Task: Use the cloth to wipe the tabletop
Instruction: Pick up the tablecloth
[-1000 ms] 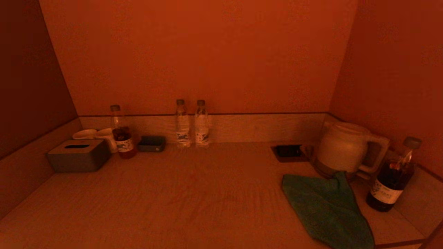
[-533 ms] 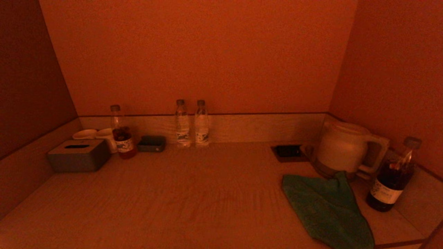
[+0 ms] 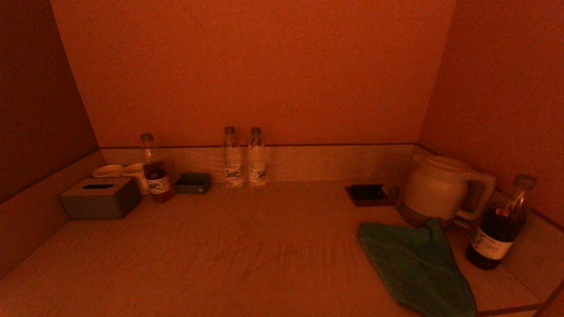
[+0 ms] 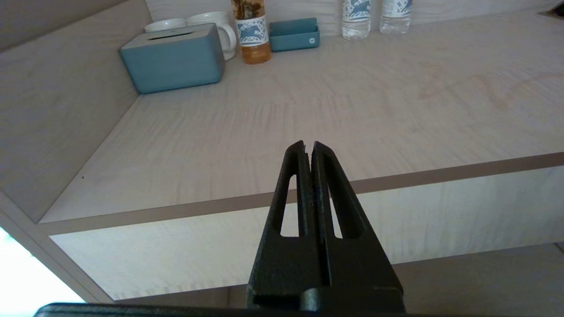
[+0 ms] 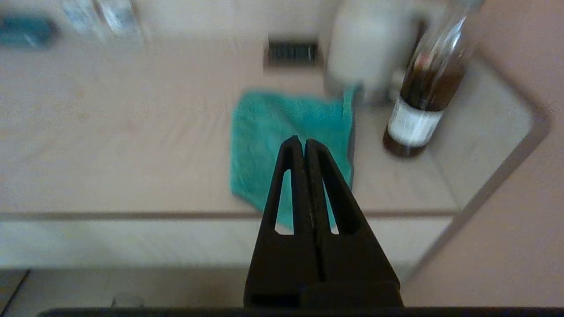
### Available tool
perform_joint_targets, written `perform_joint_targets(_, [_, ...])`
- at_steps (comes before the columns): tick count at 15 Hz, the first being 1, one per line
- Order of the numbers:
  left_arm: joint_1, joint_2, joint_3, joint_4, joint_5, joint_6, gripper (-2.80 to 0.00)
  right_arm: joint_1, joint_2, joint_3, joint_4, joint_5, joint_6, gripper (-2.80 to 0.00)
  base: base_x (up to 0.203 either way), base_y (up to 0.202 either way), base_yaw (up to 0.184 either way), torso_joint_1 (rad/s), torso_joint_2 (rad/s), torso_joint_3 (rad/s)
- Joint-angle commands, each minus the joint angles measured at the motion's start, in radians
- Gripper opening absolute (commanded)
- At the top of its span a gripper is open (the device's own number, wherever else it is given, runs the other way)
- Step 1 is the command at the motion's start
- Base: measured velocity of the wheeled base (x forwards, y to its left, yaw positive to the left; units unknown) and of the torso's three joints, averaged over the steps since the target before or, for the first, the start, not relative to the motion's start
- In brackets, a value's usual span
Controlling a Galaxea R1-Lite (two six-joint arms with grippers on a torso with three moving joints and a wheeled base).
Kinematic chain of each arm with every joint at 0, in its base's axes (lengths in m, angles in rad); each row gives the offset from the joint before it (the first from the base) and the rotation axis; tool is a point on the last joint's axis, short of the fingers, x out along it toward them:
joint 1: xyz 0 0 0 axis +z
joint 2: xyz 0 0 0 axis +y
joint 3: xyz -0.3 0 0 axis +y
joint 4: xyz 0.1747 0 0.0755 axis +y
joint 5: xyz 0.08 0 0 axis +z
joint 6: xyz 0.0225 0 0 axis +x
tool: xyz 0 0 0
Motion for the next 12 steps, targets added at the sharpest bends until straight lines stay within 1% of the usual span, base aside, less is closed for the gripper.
perform_joint_targets(1, [0.0, 0.0, 0.0, 0.0, 0.0, 0.0, -2.8, 0.0, 0.281, -0.066, 0.022, -0.002, 0.006, -2.8, 0.0, 0.0, 0.0, 0.0, 0.0, 0.0])
perform_joint_targets(3, [-0.001, 0.0, 0.0, 0.0, 0.0, 0.0, -2.8, 0.0, 0.472, -0.118, 0.007, -0.004, 0.01, -2.8, 0.0, 0.0, 0.0, 0.0, 0.0, 0.0])
perform_joint_targets(6, [-0.001, 0.0, 0.0, 0.0, 0.0, 0.0, -2.8, 0.0, 0.75, -0.182, -0.076, -0.009, 0.012, -2.8, 0.0, 0.0, 0.0, 0.0, 0.0, 0.0])
perform_joint_targets(8, [-0.001, 0.0, 0.0, 0.0, 0.0, 0.0, -2.8, 0.0, 0.868, -0.219, -0.134, -0.012, 0.015, -2.8, 0.0, 0.0, 0.0, 0.0, 0.0, 0.0])
perform_joint_targets(10, [-0.001, 0.0, 0.0, 0.0, 0.0, 0.0, -2.8, -0.001, 1.031, -0.253, -0.18, -0.016, 0.019, -2.8, 0.0, 0.0, 0.0, 0.0, 0.0, 0.0])
perform_joint_targets(12, [-0.001, 0.0, 0.0, 0.0, 0.0, 0.0, -2.8, -0.001, 1.133, -0.286, -0.208, -0.021, 0.038, -2.8, 0.0, 0.0, 0.0, 0.0, 0.0, 0.0])
